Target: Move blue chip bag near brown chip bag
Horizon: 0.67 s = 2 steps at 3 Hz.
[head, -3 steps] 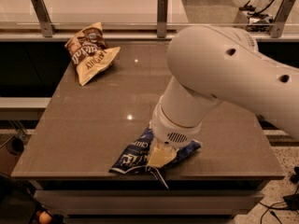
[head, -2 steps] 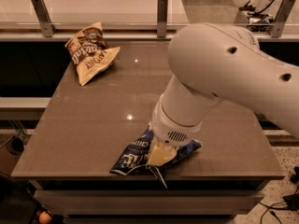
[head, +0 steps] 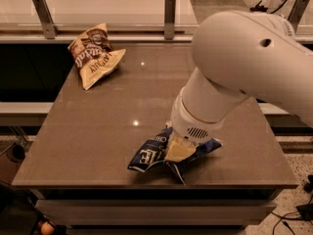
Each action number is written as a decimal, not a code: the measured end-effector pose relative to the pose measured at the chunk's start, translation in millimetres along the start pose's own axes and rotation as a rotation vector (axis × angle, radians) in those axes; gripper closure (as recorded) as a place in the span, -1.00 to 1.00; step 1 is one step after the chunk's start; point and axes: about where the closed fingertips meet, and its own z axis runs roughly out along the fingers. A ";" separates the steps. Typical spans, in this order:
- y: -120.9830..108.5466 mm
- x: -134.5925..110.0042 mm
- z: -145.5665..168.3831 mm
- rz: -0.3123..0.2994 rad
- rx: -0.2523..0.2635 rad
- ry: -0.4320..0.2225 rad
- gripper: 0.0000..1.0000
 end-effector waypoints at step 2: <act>-46.7 33.7 -49.8 0.083 0.153 0.028 1.00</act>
Offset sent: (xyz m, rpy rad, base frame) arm 0.0570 -0.0831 0.0630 -0.0530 -0.1731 -0.1875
